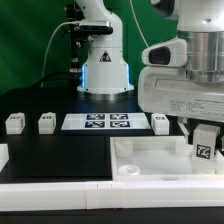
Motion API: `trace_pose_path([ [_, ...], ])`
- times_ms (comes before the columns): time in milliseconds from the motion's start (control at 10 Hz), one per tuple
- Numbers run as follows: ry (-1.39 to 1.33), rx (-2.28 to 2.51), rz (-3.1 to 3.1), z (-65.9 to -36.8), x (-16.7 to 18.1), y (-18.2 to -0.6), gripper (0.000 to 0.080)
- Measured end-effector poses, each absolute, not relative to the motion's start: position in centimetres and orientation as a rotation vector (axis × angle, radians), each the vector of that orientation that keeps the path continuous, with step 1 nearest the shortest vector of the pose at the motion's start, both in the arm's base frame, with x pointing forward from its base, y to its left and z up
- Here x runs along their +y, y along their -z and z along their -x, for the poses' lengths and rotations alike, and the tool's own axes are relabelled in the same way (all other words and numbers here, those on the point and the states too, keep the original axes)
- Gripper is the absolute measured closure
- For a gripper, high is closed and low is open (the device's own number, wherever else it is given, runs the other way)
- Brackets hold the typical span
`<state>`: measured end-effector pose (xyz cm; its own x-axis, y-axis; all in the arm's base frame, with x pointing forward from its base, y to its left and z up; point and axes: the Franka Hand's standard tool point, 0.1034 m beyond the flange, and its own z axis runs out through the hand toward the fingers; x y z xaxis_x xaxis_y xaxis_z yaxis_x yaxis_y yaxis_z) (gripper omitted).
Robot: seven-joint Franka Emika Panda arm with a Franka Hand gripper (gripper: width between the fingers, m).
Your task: Assemble one leg
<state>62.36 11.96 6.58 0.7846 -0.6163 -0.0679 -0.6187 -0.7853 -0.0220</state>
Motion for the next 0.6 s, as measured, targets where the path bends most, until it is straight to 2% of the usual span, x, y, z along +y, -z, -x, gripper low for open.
trace_pose_path([
  [600,-0.118,1.893,2.465,-62.26,12.44,-6.56,0.0506],
])
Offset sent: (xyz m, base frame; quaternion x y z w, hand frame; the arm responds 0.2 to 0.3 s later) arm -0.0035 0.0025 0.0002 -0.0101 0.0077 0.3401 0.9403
